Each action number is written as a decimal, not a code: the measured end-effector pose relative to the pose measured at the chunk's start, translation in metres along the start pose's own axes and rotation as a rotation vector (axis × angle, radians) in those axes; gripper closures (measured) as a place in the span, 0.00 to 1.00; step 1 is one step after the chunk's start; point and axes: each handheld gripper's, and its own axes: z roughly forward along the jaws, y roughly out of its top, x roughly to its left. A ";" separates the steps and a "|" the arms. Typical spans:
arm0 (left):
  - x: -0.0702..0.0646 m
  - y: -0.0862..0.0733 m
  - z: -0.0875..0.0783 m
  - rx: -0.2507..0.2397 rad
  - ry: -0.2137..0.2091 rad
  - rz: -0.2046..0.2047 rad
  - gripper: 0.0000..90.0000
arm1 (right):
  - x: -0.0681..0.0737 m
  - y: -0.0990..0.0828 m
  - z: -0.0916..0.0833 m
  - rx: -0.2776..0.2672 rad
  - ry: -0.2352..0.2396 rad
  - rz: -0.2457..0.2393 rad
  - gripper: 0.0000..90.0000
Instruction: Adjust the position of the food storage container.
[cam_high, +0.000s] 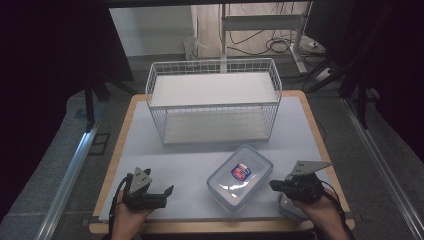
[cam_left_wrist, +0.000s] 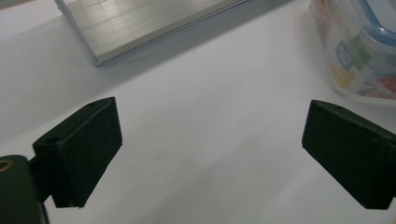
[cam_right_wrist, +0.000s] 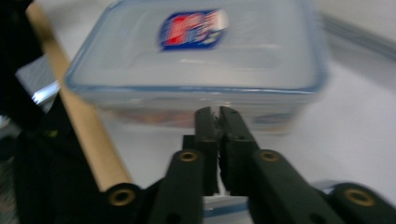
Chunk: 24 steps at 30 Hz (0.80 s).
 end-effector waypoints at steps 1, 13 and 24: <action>0.000 0.000 0.000 -0.002 0.000 -0.002 0.04 | 0.008 0.002 0.007 0.025 0.035 -0.020 1.00; 0.000 0.000 0.000 -0.005 -0.004 0.003 0.04 | 0.042 0.006 0.042 0.129 0.105 -0.093 1.00; -0.001 0.001 0.001 -0.009 -0.011 0.003 0.04 | 0.055 0.018 0.071 0.132 0.085 -0.105 1.00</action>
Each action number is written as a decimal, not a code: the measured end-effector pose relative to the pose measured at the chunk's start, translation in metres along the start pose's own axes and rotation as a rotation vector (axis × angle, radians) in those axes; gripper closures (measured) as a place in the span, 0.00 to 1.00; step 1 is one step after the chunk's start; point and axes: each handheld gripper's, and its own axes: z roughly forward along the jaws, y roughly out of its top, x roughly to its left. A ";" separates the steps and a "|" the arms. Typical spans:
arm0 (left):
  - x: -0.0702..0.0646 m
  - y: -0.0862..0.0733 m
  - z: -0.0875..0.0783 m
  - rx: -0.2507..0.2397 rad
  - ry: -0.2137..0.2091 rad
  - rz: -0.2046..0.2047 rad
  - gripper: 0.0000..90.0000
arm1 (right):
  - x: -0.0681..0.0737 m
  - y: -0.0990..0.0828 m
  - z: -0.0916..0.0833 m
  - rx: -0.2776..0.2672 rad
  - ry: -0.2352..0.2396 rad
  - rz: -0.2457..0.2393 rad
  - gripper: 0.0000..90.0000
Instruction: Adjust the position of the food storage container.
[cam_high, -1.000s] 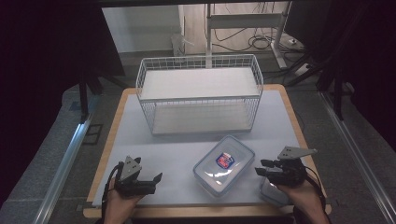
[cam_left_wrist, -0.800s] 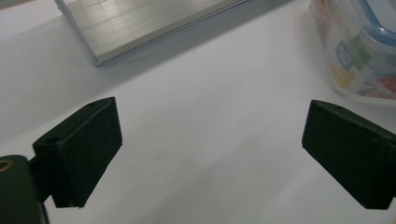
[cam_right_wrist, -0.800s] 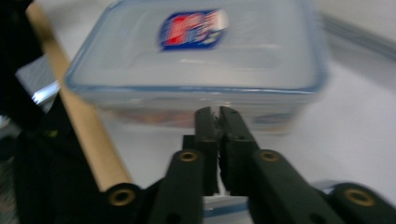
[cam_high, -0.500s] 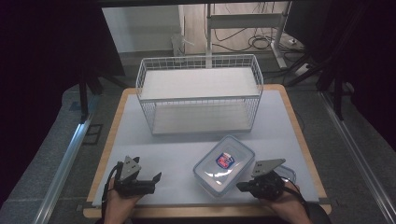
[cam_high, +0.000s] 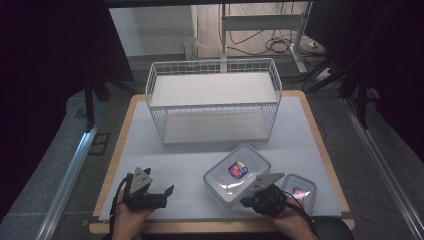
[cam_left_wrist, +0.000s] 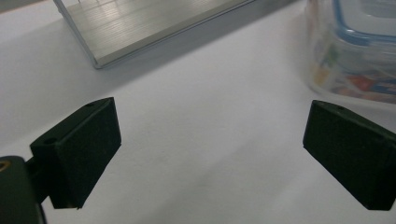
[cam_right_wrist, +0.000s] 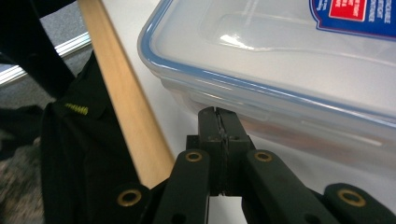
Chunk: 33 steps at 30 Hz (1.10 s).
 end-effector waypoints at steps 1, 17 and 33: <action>0.000 0.000 0.000 0.000 0.000 0.001 0.04 | 0.000 0.003 0.004 0.001 0.000 -0.009 1.00; -0.001 0.000 0.002 -0.002 -0.009 0.002 0.05 | -0.016 0.027 -0.016 -0.069 -0.070 -0.011 1.00; -0.003 0.000 0.006 0.002 -0.022 0.010 0.06 | -0.121 0.015 -0.029 -0.039 -0.253 0.211 1.00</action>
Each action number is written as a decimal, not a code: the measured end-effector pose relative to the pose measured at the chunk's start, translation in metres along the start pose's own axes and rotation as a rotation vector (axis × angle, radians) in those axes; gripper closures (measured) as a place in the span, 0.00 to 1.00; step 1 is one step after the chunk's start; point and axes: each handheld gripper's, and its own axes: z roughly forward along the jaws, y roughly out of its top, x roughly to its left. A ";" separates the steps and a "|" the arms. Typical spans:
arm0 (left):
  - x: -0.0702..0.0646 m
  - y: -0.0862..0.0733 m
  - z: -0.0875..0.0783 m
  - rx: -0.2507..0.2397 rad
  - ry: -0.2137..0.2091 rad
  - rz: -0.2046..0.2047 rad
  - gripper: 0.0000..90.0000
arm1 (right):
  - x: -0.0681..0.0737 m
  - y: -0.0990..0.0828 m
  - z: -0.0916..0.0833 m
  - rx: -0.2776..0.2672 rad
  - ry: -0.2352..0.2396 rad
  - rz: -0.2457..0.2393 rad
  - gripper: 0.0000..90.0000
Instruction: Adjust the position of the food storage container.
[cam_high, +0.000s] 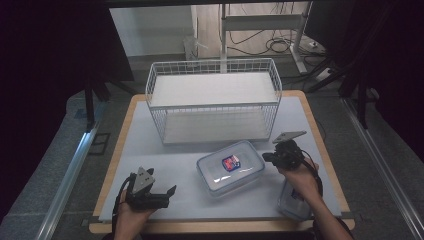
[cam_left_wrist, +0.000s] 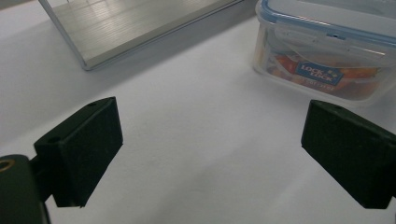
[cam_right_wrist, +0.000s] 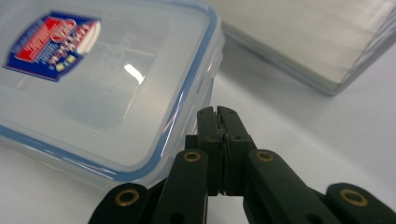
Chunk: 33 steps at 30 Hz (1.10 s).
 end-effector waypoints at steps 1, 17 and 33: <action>0.000 0.000 0.000 0.000 0.000 0.000 0.06 | 0.000 0.000 0.000 0.000 0.000 0.000 1.00; -0.010 0.003 0.007 0.017 -0.053 0.007 0.08 | 0.021 -0.011 -0.004 0.005 0.034 0.004 1.00; -0.022 0.007 0.003 0.089 -0.252 -0.011 0.87 | 0.045 -0.019 -0.011 -0.011 0.084 -0.019 1.00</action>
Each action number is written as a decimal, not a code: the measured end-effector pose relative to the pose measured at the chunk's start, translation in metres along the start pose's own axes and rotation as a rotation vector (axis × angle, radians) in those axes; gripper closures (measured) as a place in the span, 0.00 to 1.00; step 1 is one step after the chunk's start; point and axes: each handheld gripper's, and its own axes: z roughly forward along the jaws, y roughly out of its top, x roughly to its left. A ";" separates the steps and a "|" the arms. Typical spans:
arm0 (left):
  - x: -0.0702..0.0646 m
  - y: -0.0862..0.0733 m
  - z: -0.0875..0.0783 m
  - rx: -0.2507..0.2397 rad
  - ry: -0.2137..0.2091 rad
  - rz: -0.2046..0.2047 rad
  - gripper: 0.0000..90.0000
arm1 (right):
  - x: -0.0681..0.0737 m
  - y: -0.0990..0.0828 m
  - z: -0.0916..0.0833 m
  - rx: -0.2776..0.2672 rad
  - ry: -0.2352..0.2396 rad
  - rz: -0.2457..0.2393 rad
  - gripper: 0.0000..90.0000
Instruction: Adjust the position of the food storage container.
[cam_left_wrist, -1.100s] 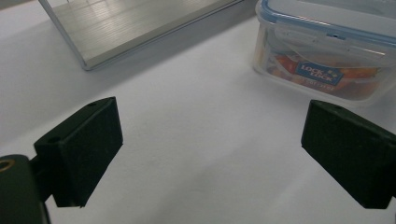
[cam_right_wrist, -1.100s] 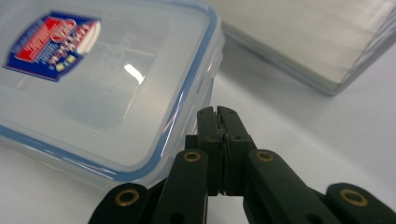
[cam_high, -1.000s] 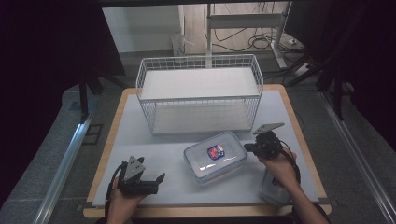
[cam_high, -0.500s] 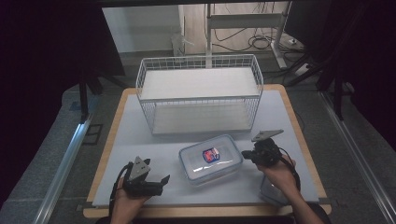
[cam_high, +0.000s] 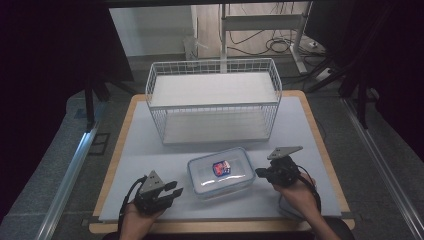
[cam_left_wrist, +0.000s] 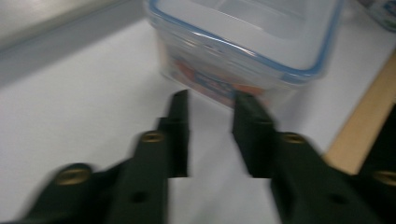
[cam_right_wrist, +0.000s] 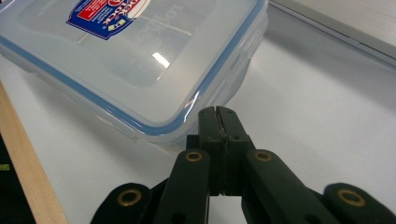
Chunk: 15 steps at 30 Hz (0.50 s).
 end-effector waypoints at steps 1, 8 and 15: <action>-0.002 0.000 0.001 0.002 -0.016 0.004 0.95 | 0.001 0.000 0.000 0.000 0.002 -0.004 1.00; -0.023 0.004 0.017 0.089 -0.143 0.073 1.00 | 0.001 0.000 0.001 -0.002 0.008 -0.003 1.00; -0.034 0.011 0.034 0.099 -0.146 0.095 1.00 | 0.001 0.000 0.001 -0.002 0.009 -0.005 1.00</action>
